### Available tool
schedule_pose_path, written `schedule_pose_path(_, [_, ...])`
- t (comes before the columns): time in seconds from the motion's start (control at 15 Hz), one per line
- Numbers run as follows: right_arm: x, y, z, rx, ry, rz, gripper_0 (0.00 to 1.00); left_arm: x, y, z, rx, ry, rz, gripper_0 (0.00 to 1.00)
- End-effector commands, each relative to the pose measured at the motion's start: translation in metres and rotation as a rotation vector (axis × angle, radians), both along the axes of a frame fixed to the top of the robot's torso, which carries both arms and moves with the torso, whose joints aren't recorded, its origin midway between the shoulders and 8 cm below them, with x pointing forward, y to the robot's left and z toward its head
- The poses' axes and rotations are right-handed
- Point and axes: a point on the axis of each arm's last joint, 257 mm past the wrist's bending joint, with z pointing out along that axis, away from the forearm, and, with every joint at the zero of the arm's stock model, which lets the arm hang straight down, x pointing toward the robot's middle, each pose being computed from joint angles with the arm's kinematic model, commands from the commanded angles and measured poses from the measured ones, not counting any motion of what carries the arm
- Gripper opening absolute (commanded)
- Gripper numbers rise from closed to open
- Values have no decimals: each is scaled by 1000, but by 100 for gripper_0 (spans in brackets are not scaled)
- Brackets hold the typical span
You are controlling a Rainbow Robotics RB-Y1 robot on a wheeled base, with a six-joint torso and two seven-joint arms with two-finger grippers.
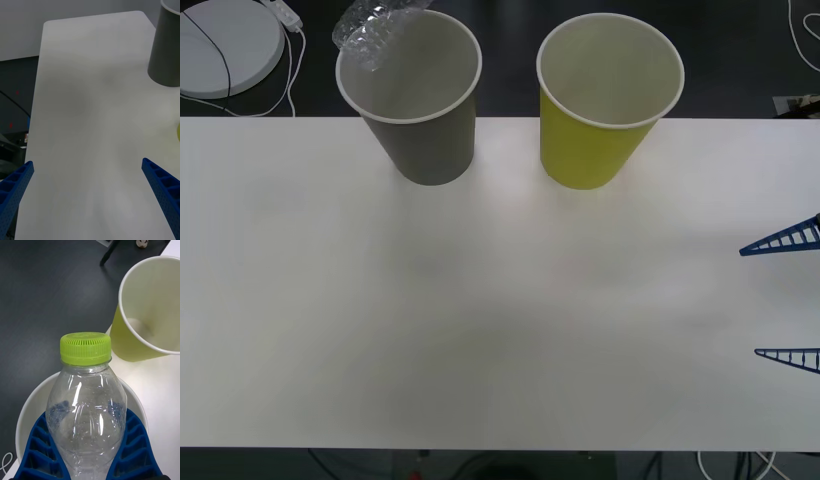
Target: Put the can into the green bin and the plastic bottle into the gray bin
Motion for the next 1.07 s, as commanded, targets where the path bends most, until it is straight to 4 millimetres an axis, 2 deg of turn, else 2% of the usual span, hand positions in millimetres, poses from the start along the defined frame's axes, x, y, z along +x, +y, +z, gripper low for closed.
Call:
schedule_pose_path(0.07, [0, 0, 0, 0, 0, 0, 100, 0, -1, -1, 9, -4, -6, 14])
schedule_pose_path(0.13, [0, 0, 0, 0, 0, 0, 100, 0, -1, -1, 9, -4, -6, 100])
schedule_pose_path(0.73, [0, 0, 0, 0, 0, 0, 100, 0, 1, -1, 15, -9, -13, 100])
schedule_pose_path(1.07, [0, 0, 0, 0, 0, 0, 100, -18, 12, -14, 23, -3, -61, 100])
